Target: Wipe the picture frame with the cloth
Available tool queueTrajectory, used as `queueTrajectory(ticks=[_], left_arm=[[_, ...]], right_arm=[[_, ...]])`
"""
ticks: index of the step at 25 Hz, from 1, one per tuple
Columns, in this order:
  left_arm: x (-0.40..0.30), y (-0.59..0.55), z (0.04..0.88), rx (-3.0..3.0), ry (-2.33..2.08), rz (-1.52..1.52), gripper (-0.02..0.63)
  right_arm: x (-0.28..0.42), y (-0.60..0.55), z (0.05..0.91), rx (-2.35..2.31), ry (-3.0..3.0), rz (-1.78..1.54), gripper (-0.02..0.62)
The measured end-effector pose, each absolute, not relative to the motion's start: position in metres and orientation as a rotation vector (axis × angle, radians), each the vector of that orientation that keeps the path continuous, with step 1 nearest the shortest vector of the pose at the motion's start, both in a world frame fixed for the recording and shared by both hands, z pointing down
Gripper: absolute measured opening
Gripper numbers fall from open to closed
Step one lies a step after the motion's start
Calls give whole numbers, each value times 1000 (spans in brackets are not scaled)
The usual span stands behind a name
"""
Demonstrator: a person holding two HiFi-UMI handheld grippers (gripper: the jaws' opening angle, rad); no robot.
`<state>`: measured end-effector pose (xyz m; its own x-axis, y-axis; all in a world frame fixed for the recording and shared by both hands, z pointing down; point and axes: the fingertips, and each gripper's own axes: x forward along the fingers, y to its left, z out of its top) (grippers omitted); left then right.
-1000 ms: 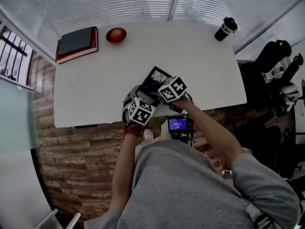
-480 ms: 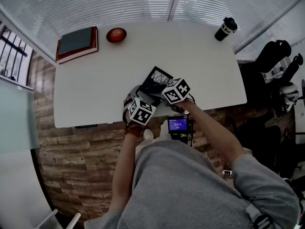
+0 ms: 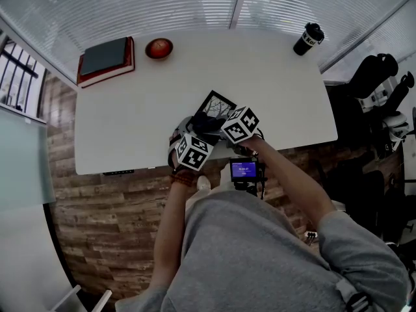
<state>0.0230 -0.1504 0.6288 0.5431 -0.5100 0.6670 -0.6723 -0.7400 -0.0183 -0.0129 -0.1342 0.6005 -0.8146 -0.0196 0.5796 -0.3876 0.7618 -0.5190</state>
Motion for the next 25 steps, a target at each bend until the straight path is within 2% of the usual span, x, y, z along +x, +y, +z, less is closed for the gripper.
queueTrajectory(ticks=[8, 14, 20, 25], left_arm=[[23, -151, 629, 2540, -996, 982, 503], [25, -148, 624, 2567, -976, 932, 503], [27, -149, 548, 2670, -1013, 636, 511], [15, -155, 456, 2787, -1170, 272, 451]], right_arm=[[-18, -126, 592, 216, -2472, 918, 103], [7, -149, 530, 383, -2777, 945, 109], [52, -172, 457, 706, -2953, 678, 112], [73, -165, 399, 956, -3049, 412, 117]])
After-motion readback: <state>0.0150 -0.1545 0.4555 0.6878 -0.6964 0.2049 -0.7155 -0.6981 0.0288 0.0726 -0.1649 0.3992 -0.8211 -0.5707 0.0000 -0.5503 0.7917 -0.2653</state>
